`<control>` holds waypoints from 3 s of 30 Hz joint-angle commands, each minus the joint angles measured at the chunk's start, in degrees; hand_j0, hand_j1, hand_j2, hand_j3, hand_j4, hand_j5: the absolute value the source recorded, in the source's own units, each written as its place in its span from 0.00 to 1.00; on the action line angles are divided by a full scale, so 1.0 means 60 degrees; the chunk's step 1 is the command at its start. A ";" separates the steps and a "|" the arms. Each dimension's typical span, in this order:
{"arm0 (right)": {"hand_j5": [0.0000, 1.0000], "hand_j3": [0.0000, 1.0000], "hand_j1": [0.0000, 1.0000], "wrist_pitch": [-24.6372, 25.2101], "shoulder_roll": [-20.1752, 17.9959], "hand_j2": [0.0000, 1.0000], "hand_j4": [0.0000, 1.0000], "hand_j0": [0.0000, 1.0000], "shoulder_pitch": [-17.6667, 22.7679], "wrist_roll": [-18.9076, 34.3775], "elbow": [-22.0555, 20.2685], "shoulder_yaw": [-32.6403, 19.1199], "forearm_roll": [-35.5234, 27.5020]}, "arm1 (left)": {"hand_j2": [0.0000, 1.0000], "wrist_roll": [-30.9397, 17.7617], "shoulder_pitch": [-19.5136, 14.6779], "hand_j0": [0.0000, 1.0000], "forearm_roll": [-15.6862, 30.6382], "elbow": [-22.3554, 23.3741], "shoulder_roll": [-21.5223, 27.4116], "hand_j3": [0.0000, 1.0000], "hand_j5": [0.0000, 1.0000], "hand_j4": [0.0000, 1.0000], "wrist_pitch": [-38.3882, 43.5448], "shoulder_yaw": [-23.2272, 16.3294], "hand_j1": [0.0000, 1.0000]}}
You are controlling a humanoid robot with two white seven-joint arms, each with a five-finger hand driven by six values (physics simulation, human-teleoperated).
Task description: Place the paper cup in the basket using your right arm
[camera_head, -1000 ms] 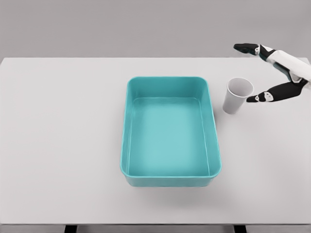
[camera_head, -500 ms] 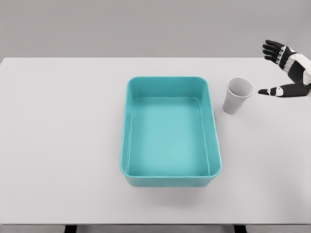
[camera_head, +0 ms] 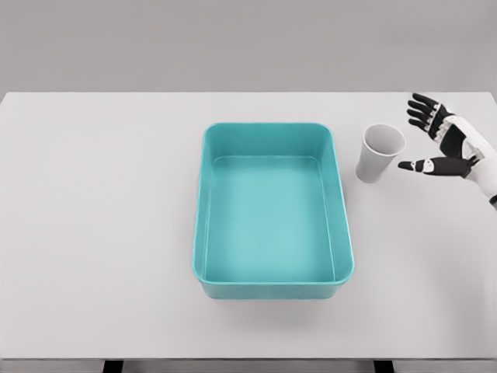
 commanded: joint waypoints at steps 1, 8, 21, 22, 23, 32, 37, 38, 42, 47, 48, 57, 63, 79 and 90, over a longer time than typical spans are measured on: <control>1.00 1.00 1.00 0.0001 0.0216 1.00 1.00 1.00 0.0000 -0.0001 0.0363 -0.0010 -0.0060 | 1.00 -0.0002 0.0000 1.00 0.0002 0.0000 0.0000 1.00 1.00 1.00 0.0004 -0.0003 1.00; 1.00 1.00 1.00 -0.0013 0.0627 1.00 1.00 1.00 0.0000 -0.0001 0.0730 -0.0024 -0.0060 | 1.00 -0.0002 0.0000 1.00 0.0002 0.0000 0.0000 1.00 1.00 1.00 0.0004 0.0012 1.00; 1.00 1.00 1.00 -0.0072 0.0700 1.00 1.00 1.00 -0.0029 -0.0001 0.1199 0.0020 -0.0031 | 1.00 -0.0002 0.0000 1.00 0.0002 0.0000 0.0000 1.00 1.00 1.00 -0.0011 -0.0003 1.00; 1.00 1.00 1.00 -0.0160 0.0700 1.00 1.00 1.00 -0.0044 -0.0001 0.1228 0.0020 -0.0016 | 1.00 -0.0002 0.0000 1.00 0.0002 0.0000 0.0000 1.00 1.00 1.00 -0.0011 -0.0003 1.00; 1.00 1.00 1.00 -0.0160 0.0715 1.00 1.00 1.00 -0.0059 -0.0001 0.1228 0.0020 -0.0016 | 1.00 -0.0002 0.0000 1.00 0.0002 0.0000 0.0000 1.00 1.00 1.00 -0.0011 0.0012 1.00; 1.00 1.00 1.00 -0.0174 0.1110 1.00 1.00 1.00 -0.0132 -0.0001 0.1536 0.0034 0.0116 | 1.00 -0.0002 0.0000 1.00 0.0002 0.0000 0.0000 1.00 1.00 1.00 -0.0011 -0.0003 1.00; 1.00 1.00 1.00 -0.0174 0.1227 1.00 1.00 1.00 -0.0264 -0.0001 0.1551 0.0137 0.0262 | 1.00 -0.0002 -0.0015 1.00 0.0002 0.0000 0.0000 1.00 1.00 1.00 0.0004 -0.0003 1.00; 1.00 1.00 1.00 -0.0175 0.1286 1.00 1.00 1.00 -0.0278 -0.0001 0.1565 0.0137 0.0262 | 1.00 -0.0002 0.0000 1.00 0.0002 0.0000 0.0000 1.00 1.00 1.00 0.0004 -0.0003 1.00; 1.00 1.00 1.00 -0.0174 0.1301 1.00 1.00 1.00 -0.0308 -0.0001 0.1565 0.0181 0.0277 | 1.00 -0.0002 0.0000 1.00 0.0002 0.0000 0.0000 1.00 1.00 1.00 0.0004 -0.0003 1.00; 1.00 1.00 1.00 -0.0233 0.1315 1.00 1.00 1.00 -0.0396 -0.0001 0.1843 0.0210 0.0306 | 1.00 -0.0002 0.0000 1.00 0.0002 0.0000 0.0000 1.00 1.00 1.00 -0.0011 -0.0003 1.00; 1.00 1.00 1.00 -0.0291 0.1315 1.00 1.00 1.00 -0.0439 -0.0001 0.1931 0.0342 0.0291 | 1.00 -0.0002 0.0000 1.00 0.0002 0.0000 0.0000 1.00 1.00 1.00 0.0004 -0.0003 1.00; 0.99 0.99 0.99 -0.0321 0.1315 0.99 0.99 0.99 -0.0469 -0.0001 0.2063 0.0400 0.0321 | 1.00 -0.0002 0.0000 1.00 0.0002 0.0000 0.0000 1.00 1.00 1.00 0.0004 0.0012 1.00; 0.79 0.79 0.79 -0.0336 0.1315 0.79 0.79 0.79 -0.0469 -0.0001 0.2107 0.0503 0.0306 | 1.00 -0.0002 -0.0015 1.00 0.0002 0.0000 0.0000 1.00 1.00 1.00 0.0004 -0.0003 1.00; 0.57 0.57 0.57 -0.0409 0.1301 0.57 0.57 0.57 -0.0528 -0.0001 0.2063 0.0401 0.0291 | 1.00 -0.0002 0.0000 1.00 0.0002 0.0000 0.0000 1.00 1.00 1.00 0.0004 -0.0003 1.00; 0.57 0.57 0.57 -0.0365 0.1213 0.57 0.57 0.57 -0.0557 -0.0001 0.1170 0.0342 0.0189 | 1.00 -0.0002 0.0000 1.00 0.0002 0.0000 0.0000 1.00 1.00 1.00 0.0004 -0.0003 1.00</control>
